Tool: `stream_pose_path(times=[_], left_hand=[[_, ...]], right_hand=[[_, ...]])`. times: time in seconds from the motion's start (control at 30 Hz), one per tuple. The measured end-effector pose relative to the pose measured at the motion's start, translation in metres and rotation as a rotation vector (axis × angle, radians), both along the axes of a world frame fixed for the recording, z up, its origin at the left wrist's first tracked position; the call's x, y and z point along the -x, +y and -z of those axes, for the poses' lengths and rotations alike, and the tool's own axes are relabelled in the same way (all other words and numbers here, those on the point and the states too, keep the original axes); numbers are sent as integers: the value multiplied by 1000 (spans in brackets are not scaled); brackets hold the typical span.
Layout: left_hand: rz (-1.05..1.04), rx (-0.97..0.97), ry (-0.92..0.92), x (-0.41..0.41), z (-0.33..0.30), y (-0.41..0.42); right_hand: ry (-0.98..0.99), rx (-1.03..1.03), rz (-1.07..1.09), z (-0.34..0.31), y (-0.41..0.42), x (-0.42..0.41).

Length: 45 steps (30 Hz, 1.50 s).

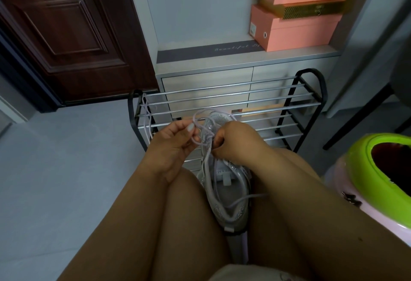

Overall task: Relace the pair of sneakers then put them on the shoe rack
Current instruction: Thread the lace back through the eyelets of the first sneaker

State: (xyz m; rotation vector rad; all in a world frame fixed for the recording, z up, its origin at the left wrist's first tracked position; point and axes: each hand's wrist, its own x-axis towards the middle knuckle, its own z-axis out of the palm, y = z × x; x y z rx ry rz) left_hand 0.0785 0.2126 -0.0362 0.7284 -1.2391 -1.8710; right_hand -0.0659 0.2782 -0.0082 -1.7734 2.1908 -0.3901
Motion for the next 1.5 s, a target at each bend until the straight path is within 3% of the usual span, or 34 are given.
stream_pose_path(times=[0.07,0.17,0.23,0.37,0.47,0.6,0.73,0.8,1.03,1.17,1.33,1.5], left_hand=[[9,-2,-6,-1,-1,0],[13,-21,-58,-3,-1,0],[26,-19,-114,-1,-1,0],[46,30,-199,3,-2,3],[43,29,-208,4,-4,5],[48,30,-189,3,-6,5],[67,97,-141,0,-13,9],[41,104,-90,-1,-23,9],[72,88,190,0,-80,13],[76,141,164,6,-96,17],[113,168,49,17,-92,19],[-39,73,25,15,-84,18]], right_hand=[[-96,-20,-5,0,1,3],[-425,-24,-40,-8,4,16],[-499,-89,-139,-13,9,25],[-568,-183,-246,-18,11,39],[-644,-43,-148,-16,9,39],[-471,244,-53,-16,2,25],[-240,230,-151,-16,-2,7],[-324,242,-172,-17,-1,10],[-988,437,-88,-27,4,45],[-988,380,-189,-28,12,50],[-800,301,-216,-24,14,42],[-978,330,-84,-28,26,63]])
